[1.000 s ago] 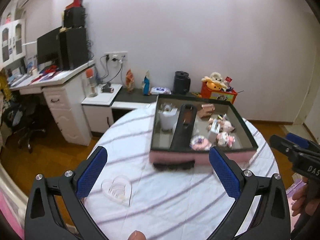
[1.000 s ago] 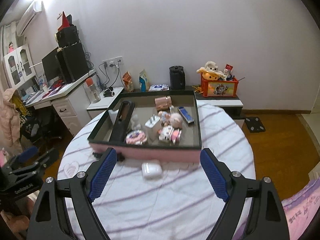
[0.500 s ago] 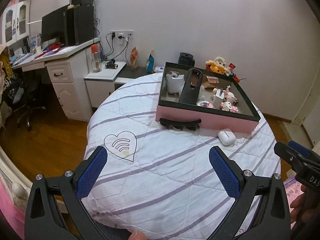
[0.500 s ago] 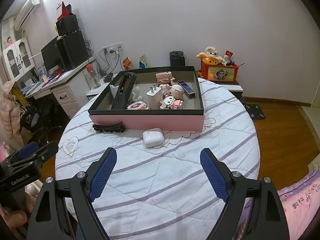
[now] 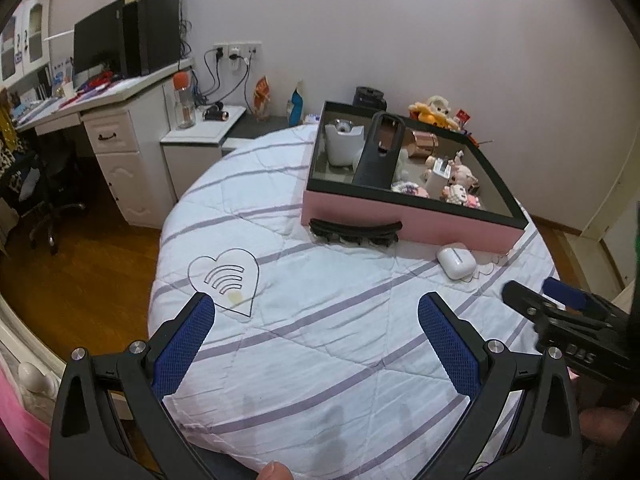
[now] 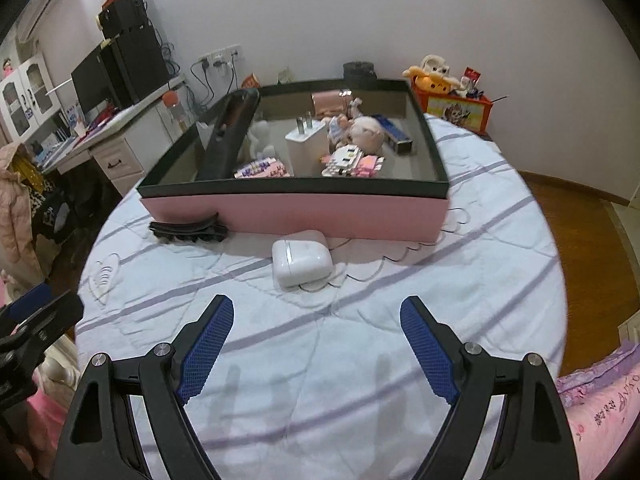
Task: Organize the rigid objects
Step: 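Withdraw both tools toward the white earbud case and black comb, then grasp the white earbud case with the right gripper while the left grasps the black comb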
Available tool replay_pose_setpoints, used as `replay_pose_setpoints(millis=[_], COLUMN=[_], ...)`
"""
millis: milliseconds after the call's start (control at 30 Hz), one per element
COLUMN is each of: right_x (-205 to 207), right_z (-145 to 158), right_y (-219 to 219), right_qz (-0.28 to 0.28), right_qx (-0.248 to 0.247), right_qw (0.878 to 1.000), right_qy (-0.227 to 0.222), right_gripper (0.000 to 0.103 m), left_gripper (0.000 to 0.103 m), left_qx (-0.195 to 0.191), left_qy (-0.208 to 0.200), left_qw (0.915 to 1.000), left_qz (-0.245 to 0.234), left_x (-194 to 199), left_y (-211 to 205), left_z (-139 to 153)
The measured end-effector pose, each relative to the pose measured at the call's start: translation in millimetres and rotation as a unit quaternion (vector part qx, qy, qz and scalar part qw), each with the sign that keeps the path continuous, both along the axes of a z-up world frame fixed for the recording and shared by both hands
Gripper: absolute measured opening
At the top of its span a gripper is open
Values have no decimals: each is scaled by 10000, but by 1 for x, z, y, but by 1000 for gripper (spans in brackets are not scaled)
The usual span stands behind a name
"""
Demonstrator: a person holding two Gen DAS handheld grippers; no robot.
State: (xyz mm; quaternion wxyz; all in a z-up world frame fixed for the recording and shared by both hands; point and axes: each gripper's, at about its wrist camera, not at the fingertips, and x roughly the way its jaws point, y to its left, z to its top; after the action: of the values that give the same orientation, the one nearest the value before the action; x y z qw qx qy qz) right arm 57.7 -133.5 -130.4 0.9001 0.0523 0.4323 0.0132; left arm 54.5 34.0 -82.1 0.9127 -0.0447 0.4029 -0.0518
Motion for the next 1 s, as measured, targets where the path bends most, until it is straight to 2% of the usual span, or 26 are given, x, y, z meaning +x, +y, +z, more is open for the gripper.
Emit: replay_pose_setpoints(millis=[500,533,600,633,667,833,1000], right_x=[50,51,53,53,52,45,45], right_z=[-33,-35,-36,-35,-33,-30,-31], right_y=[14,16,18,18,17,12,12], right_qz=[205,229,207,167,185,229,325], right_qx=[-118,-156,-311,-400,-384,-199,-241], right_qw=[9994,9993,9990,9988,9989,9995,9991], right_qy=[268,262,236,217,192,133,138], right_gripper=[86,83,68,55,45,45,45], left_gripper=[103,103,103,103,103,103,103], left_qx=[53,63,74,79,82,-10,-246], left_qy=[361,374,403,420,440,477,567], left_qw=[9992,9992,9991,9990,9989,9989,9979], left_qz=[151,145,133,128,127,14,-173], left_x=[39,42,48,51,54,67,82], left_y=[0,-1,-3,-3,-4,-13,-25], left_z=[-31,-33,-37,-39,-40,-44,-51])
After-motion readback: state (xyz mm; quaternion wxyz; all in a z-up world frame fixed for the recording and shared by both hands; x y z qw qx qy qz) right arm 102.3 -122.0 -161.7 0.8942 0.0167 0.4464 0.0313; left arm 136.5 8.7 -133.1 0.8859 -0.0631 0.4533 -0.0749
